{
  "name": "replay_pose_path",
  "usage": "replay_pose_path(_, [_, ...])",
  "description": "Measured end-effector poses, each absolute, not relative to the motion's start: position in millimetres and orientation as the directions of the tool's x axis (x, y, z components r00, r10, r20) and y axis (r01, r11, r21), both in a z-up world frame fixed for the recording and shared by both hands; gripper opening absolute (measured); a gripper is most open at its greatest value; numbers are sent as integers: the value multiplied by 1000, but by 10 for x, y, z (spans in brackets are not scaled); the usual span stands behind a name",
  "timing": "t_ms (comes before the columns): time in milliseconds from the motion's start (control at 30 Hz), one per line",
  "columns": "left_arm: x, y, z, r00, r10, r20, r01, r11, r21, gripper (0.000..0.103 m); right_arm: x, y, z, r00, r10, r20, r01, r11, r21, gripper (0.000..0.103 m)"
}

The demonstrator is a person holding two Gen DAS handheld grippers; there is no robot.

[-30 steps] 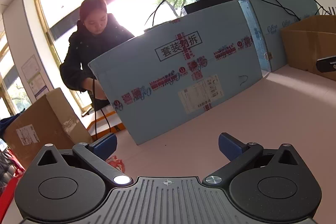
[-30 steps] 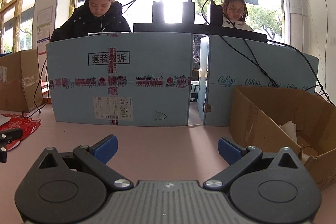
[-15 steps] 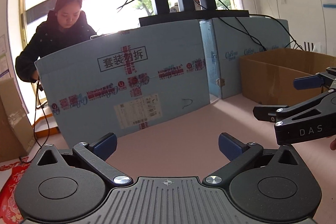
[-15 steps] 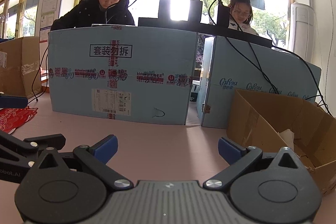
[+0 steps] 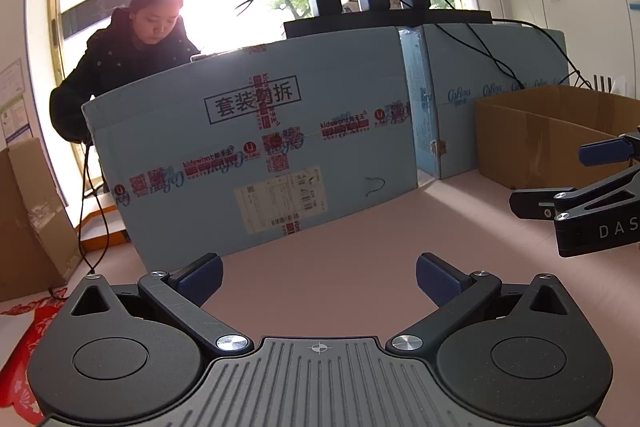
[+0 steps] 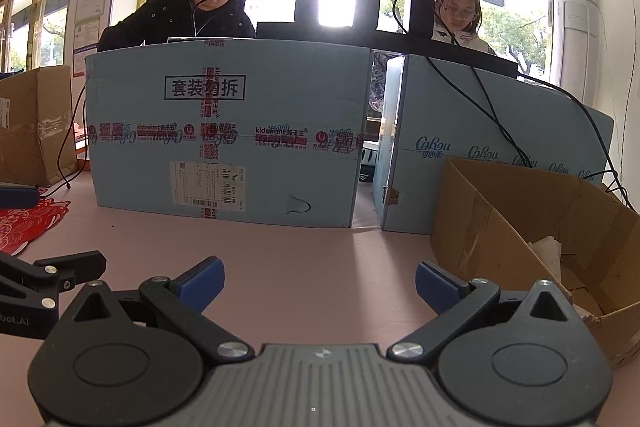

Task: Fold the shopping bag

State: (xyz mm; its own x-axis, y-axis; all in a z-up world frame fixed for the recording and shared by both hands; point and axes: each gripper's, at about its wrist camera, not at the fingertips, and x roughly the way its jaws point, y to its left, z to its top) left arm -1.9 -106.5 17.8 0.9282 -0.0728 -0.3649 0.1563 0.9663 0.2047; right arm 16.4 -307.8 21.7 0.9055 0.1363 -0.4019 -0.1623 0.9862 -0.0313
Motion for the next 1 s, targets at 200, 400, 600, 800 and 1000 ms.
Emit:
replay_pose_path(200, [-29, -1049, 179, 927, -62, -370, 146, 968, 203, 103, 123, -3065, 221, 903, 145, -404, -171, 985, -30, 103])
replay_pose_path(400, [-14, -1070, 175, 924, -78, -374, 166, 964, 207, 103, 138, -3077, 232, 904, 141, -404, -167, 986, -30, 103])
replay_pose_path(600, [-19, -1071, 177, 924, -83, -374, 169, 964, 205, 103, 127, -3062, 233, 902, 147, -407, -174, 984, -30, 103])
replay_pose_path(800, [-29, -1075, 181, 924, -83, -374, 171, 963, 207, 103, 116, -3065, 237, 902, 147, -407, -173, 984, -29, 103])
replay_pose_path(1000, [-25, -1088, 183, 922, -87, -376, 176, 962, 208, 103, 106, -3062, 231, 900, 144, -411, -171, 985, -29, 103])
